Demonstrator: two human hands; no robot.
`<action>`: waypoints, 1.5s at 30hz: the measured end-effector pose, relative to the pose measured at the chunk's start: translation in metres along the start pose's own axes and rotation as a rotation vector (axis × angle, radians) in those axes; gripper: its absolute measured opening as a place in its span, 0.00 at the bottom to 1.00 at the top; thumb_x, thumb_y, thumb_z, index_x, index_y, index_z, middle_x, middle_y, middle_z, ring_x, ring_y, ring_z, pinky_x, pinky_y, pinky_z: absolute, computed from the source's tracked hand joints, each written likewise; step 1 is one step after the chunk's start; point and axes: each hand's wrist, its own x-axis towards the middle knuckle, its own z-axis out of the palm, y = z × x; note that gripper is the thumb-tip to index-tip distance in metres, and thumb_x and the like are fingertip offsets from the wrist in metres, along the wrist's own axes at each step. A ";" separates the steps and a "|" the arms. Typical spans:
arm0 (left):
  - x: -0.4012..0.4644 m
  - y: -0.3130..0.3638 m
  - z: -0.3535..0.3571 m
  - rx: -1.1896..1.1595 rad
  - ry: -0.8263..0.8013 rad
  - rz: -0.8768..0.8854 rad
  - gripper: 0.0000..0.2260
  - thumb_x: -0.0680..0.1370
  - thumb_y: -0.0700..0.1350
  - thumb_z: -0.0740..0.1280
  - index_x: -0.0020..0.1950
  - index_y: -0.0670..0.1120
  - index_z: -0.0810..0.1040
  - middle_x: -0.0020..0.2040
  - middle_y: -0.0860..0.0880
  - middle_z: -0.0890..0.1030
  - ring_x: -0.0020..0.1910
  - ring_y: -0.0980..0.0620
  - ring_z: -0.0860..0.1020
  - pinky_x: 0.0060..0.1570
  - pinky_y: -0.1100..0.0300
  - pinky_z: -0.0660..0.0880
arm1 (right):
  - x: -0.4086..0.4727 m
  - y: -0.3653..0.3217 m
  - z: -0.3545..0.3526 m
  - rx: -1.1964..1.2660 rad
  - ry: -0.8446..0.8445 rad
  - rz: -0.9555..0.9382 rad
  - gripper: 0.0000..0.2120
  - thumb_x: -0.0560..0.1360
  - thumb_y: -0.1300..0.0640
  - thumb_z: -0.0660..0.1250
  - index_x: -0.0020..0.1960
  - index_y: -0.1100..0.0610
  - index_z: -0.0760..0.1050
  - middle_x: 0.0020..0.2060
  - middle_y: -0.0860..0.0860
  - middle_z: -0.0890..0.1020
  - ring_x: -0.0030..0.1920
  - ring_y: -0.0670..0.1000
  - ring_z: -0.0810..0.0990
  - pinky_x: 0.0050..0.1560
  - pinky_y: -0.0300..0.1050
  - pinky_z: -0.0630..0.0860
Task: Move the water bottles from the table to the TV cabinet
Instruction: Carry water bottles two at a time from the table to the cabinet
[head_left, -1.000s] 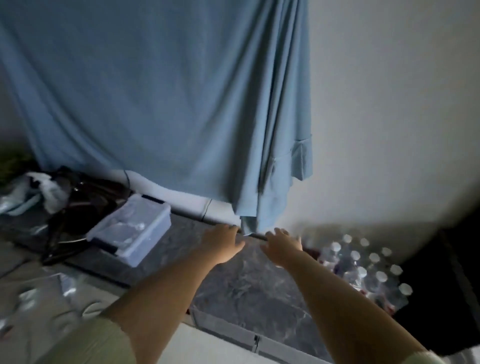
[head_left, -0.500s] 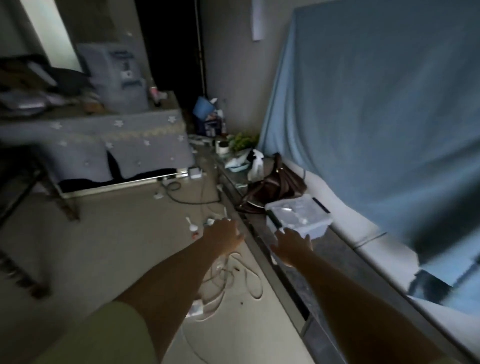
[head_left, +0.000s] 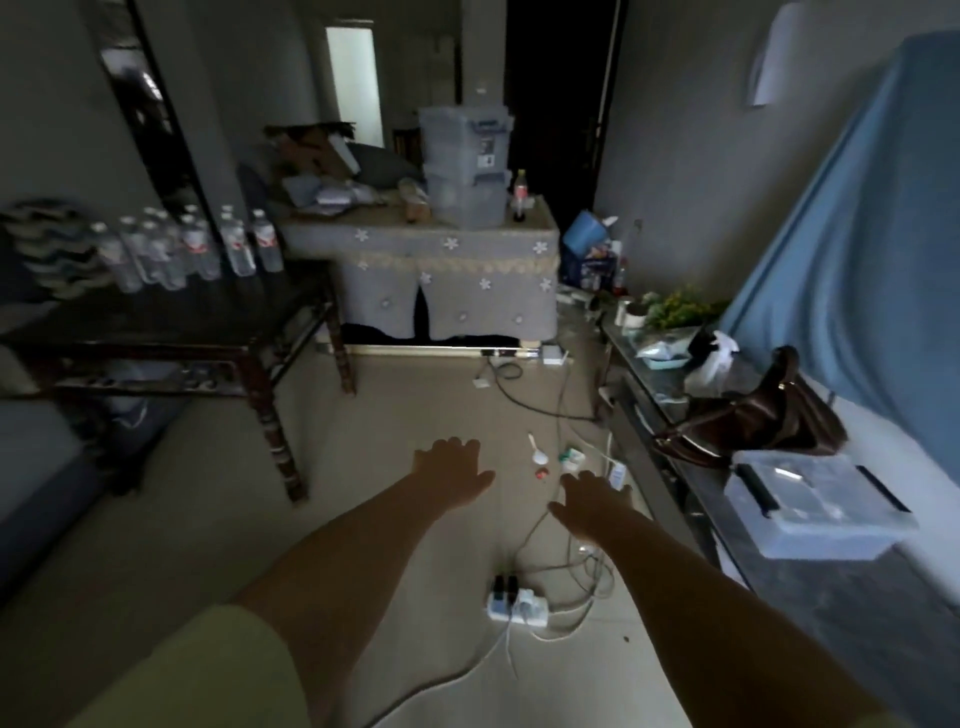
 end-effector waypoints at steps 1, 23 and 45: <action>-0.004 -0.016 -0.002 -0.005 0.003 -0.030 0.25 0.81 0.59 0.54 0.73 0.45 0.62 0.68 0.42 0.70 0.66 0.43 0.69 0.63 0.48 0.67 | 0.004 -0.017 -0.003 -0.011 0.000 -0.023 0.25 0.80 0.42 0.54 0.73 0.52 0.62 0.69 0.55 0.68 0.70 0.57 0.68 0.71 0.62 0.60; 0.006 -0.334 -0.013 -0.229 0.041 -0.706 0.24 0.80 0.61 0.55 0.72 0.49 0.63 0.70 0.45 0.69 0.68 0.44 0.68 0.60 0.48 0.70 | 0.197 -0.351 -0.052 -0.229 -0.022 -0.607 0.24 0.80 0.41 0.54 0.72 0.52 0.63 0.68 0.54 0.70 0.68 0.57 0.69 0.68 0.59 0.61; 0.101 -0.596 -0.022 -0.187 -0.004 -0.606 0.27 0.81 0.59 0.53 0.77 0.47 0.56 0.76 0.44 0.62 0.73 0.43 0.63 0.69 0.48 0.64 | 0.328 -0.622 -0.070 -0.158 -0.037 -0.618 0.21 0.80 0.43 0.56 0.69 0.51 0.67 0.64 0.55 0.73 0.66 0.57 0.71 0.67 0.59 0.63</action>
